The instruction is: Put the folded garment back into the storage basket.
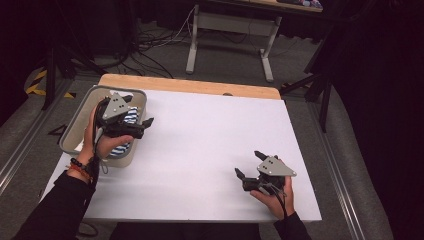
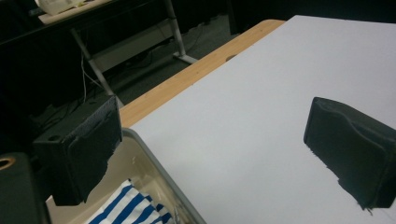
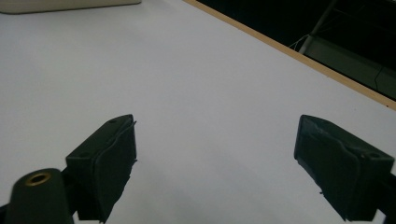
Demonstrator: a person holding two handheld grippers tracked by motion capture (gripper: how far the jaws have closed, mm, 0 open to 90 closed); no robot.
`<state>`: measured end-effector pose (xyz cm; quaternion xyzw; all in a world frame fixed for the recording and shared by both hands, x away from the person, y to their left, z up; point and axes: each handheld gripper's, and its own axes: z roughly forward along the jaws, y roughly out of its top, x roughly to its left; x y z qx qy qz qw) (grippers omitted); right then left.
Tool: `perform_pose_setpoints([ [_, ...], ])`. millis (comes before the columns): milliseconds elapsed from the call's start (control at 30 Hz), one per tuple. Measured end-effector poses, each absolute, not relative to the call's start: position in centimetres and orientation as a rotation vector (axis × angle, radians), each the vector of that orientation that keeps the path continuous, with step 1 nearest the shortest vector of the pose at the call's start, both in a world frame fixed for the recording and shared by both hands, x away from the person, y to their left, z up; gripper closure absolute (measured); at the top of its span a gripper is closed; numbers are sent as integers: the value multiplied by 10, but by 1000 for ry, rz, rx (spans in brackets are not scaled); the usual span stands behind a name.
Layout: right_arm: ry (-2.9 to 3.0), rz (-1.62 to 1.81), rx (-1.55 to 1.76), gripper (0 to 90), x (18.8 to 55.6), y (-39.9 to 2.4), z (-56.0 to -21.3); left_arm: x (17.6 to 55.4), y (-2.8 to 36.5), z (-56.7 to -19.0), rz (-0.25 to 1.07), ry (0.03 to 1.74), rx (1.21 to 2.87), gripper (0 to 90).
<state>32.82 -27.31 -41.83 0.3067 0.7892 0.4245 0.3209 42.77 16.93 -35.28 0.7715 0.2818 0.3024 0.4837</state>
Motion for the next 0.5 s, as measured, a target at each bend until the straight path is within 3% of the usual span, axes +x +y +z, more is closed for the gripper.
perform_pose_setpoints([
  [500, 2066, 1125, 799, 136, 327, -274, -417, 416, 156, -351, 726, 622, 1878, 46],
])
